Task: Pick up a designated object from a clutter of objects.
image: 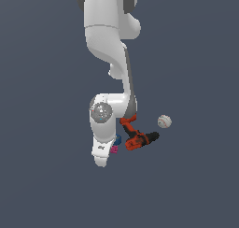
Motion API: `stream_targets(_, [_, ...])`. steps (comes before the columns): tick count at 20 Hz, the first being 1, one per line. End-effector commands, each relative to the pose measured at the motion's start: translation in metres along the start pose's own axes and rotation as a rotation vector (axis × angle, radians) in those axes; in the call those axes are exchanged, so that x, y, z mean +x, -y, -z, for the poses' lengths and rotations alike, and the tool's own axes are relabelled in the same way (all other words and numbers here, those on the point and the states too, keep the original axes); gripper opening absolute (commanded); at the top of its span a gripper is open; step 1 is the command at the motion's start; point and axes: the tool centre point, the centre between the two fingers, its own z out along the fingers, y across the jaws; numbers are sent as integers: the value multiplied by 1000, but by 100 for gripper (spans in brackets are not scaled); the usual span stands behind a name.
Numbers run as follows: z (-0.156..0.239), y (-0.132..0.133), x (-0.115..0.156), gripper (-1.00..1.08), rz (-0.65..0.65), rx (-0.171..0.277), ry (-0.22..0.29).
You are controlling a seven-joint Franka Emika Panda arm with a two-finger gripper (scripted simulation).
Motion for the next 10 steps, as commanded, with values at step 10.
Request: stream_targets(10, [-2, 3, 4, -100, 4, 5, -3])
